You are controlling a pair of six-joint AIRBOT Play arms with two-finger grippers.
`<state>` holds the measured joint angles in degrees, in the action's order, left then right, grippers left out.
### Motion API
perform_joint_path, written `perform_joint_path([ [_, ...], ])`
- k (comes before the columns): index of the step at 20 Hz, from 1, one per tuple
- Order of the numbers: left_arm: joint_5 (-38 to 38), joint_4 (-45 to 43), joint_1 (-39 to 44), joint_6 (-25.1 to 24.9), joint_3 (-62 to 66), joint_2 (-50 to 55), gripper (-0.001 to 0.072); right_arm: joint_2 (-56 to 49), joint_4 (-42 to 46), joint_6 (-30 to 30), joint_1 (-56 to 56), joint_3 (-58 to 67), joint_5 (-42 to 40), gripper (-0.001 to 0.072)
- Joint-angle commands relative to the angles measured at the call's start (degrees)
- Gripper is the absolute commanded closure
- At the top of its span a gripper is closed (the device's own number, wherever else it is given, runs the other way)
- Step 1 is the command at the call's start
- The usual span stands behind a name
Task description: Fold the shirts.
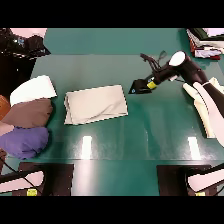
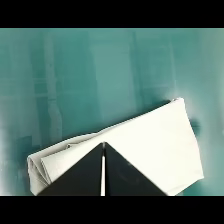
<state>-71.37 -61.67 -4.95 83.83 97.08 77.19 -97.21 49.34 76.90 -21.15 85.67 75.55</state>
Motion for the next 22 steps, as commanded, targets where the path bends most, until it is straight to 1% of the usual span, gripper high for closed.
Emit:
perform_joint_path([
  [1,-0.2,0.0,0.0,-0.7,0.0,0.0,0.0682,0.4,-5.6,1.1,2.9,-9.2,-8.2,0.0085],
  [3,-0.2,0.0,0.0,-1.7,0.0,0.0,0.0683,-0.1,-7.1,1.0,1.4,-11.8,-12.3,0.0086],
  [5,-0.2,0.8,0.0,-1.7,0.0,0.4,0.0683,-2.7,-9.0,1.0,-0.5,-10.9,-12.3,0.0086],
  [10,-0.4,1.3,0.0,-1.8,0.0,0.5,0.0683,-13.6,-16.1,1.0,-7.8,0.1,-11.1,0.0091],
  [11,-0.8,1.7,0.0,-1.8,0.0,0.5,0.0683,-15.5,-17.2,0.8,-9.0,2.6,-11.0,0.0154],
  [13,-1.1,3.2,0.0,-1.8,0.0,0.5,0.0682,-18.0,-16.6,0.4,-10.9,7.0,-11.0,0.0314],
  [14,-1.2,4.0,0.0,-1.8,0.0,0.5,0.0682,-18.6,-16.2,-0.1,-11.5,8.5,-11.0,0.0451],
  [15,-1.5,4.8,0.0,-1.8,0.0,0.5,0.0682,-18.7,-16.2,-2.0,-11.8,9.7,-11.0,0.0655],
  [16,-1.8,5.3,0.1,-1.8,0.0,0.5,0.0683,-18.4,-16.2,-3.5,-11.8,10.8,-10.9,0.0695],
  [19,-2.9,4.7,3.4,-1.8,0.0,0.5,0.0684,-15.8,-14.5,-3.7,-9.3,12.5,-10.9,0.0695],
  [22,-2.4,4.6,10.4,-3.7,0.0,0.5,0.0683,-9.4,-8.7,-2.0,-2.9,12.5,-10.4,0.0695],
])
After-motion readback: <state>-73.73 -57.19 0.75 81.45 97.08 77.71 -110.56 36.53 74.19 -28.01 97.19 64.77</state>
